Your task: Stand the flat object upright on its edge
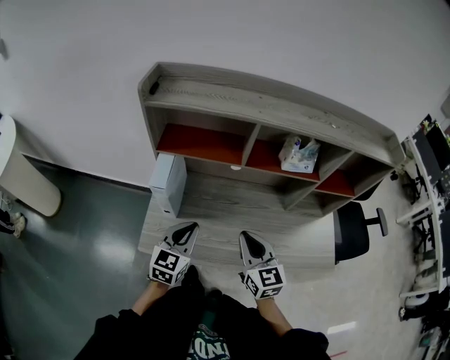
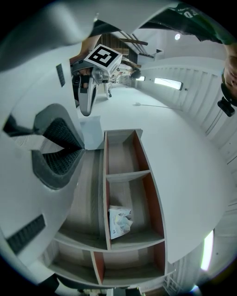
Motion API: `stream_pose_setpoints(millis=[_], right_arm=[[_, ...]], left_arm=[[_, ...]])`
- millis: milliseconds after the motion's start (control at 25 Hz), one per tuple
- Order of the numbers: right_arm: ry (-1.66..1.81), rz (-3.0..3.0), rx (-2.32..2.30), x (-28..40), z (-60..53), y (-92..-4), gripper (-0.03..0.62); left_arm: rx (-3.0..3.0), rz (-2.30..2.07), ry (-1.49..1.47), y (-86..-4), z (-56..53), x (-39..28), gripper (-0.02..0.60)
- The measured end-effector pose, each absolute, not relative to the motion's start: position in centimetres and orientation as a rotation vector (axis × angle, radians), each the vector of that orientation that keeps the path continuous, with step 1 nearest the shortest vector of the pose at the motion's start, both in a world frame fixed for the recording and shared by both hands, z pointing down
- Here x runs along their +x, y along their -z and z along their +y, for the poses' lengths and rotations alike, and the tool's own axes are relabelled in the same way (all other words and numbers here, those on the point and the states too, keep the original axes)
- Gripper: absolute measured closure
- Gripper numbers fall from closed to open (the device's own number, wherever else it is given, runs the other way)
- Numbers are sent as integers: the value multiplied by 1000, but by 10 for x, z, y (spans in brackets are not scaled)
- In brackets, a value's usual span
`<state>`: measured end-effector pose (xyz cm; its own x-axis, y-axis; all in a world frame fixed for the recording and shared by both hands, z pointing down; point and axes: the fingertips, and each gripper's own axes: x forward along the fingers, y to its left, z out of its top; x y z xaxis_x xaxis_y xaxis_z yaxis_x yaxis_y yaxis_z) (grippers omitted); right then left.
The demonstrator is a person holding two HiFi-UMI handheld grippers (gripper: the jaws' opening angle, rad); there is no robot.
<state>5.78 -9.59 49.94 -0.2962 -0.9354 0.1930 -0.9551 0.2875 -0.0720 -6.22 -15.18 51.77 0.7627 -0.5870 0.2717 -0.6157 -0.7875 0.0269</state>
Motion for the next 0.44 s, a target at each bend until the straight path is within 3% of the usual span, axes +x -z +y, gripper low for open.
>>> stream_pose_setpoints(millis=[440], right_arm=[[-243,-2443,1766,50,-109,-496,560]], left_arm=[[2834,-930,-395,-522,-164,-60,569]])
